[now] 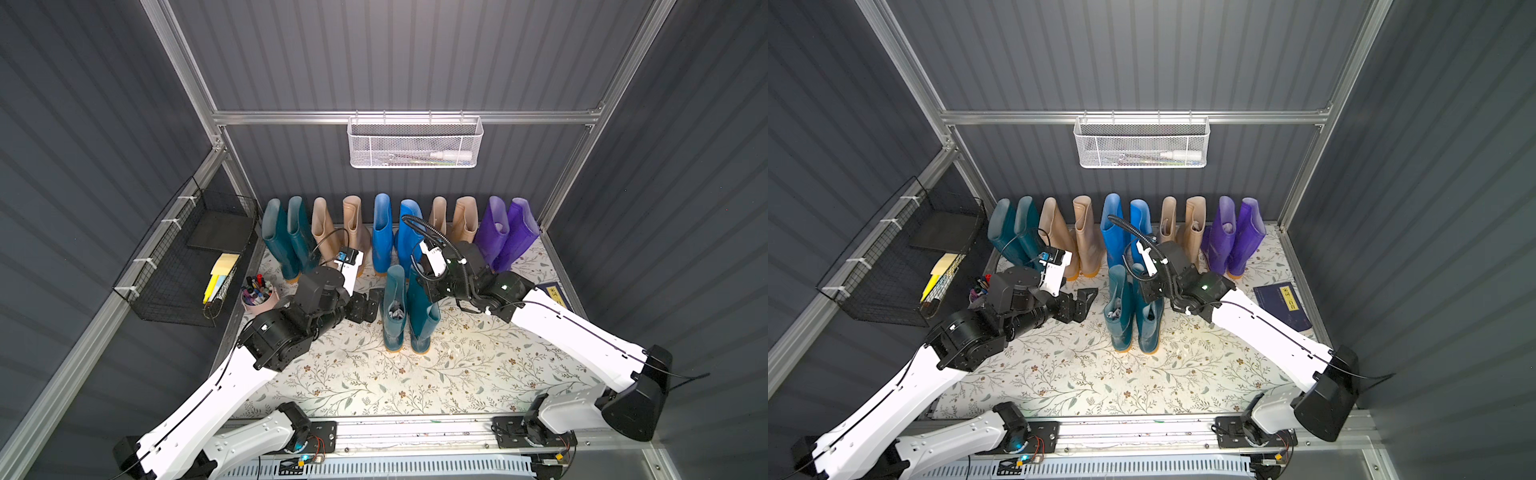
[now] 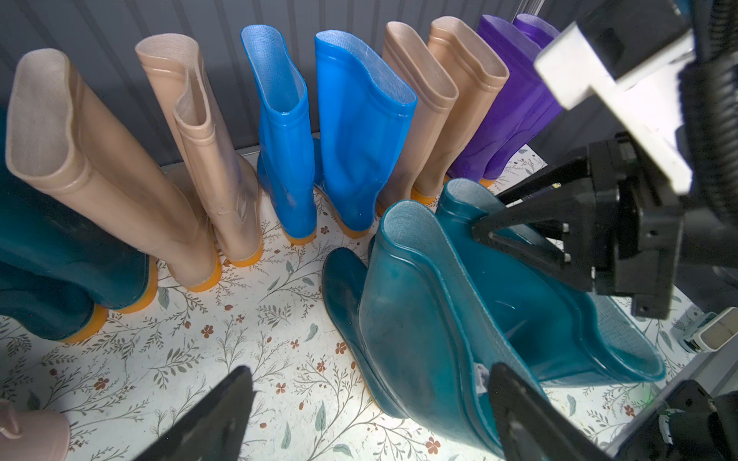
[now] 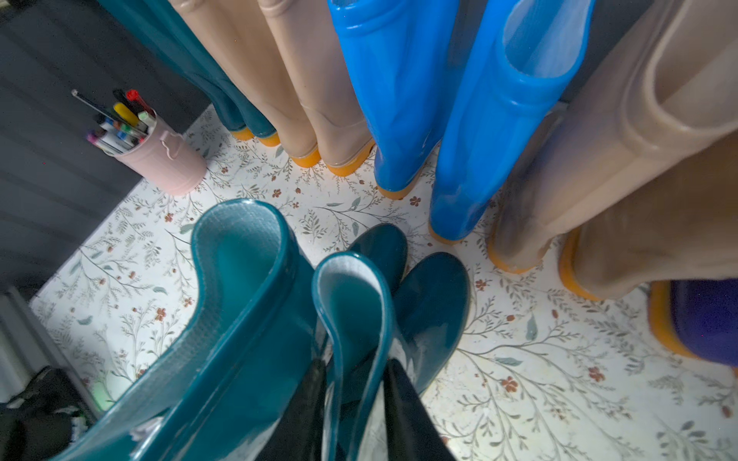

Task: Match and arrange rain boots in pairs
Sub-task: Pair a pair of rain boots at the center of the board.

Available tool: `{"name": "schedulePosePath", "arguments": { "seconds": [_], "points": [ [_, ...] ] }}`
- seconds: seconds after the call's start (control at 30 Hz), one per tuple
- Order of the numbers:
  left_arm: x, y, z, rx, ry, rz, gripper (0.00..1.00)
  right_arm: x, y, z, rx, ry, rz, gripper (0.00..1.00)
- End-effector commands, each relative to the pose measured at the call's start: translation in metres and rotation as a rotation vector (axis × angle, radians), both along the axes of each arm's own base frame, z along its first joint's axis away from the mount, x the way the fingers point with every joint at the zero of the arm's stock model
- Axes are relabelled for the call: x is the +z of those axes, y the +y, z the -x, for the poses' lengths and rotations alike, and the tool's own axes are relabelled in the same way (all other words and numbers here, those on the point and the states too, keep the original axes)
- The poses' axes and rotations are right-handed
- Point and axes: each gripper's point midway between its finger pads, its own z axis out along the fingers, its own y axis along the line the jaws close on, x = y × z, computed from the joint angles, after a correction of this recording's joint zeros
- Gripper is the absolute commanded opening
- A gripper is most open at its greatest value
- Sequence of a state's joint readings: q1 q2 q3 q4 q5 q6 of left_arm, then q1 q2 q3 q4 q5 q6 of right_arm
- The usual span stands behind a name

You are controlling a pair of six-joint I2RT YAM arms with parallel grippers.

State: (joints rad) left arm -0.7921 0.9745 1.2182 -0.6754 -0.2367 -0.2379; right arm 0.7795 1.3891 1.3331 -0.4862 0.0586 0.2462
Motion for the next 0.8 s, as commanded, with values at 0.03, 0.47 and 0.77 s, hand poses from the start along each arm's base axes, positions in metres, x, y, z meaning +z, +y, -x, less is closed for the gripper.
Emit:
{"name": "schedulePosePath", "arguments": {
  "seconds": [0.03,0.47,0.77],
  "points": [
    [0.016,0.001,-0.001,-0.002,-0.059,0.015,0.99,0.045,-0.003,0.001,0.002,-0.088,-0.082,0.37],
    [0.031,0.004,-0.017,0.021,-0.172,-0.048,1.0,0.061,-0.041,0.005,-0.084,-0.171,-0.067,0.7],
    [0.043,0.005,-0.041,0.088,-0.237,-0.141,1.0,0.058,-0.087,0.013,-0.176,-0.173,-0.11,0.9]
  ]
}}
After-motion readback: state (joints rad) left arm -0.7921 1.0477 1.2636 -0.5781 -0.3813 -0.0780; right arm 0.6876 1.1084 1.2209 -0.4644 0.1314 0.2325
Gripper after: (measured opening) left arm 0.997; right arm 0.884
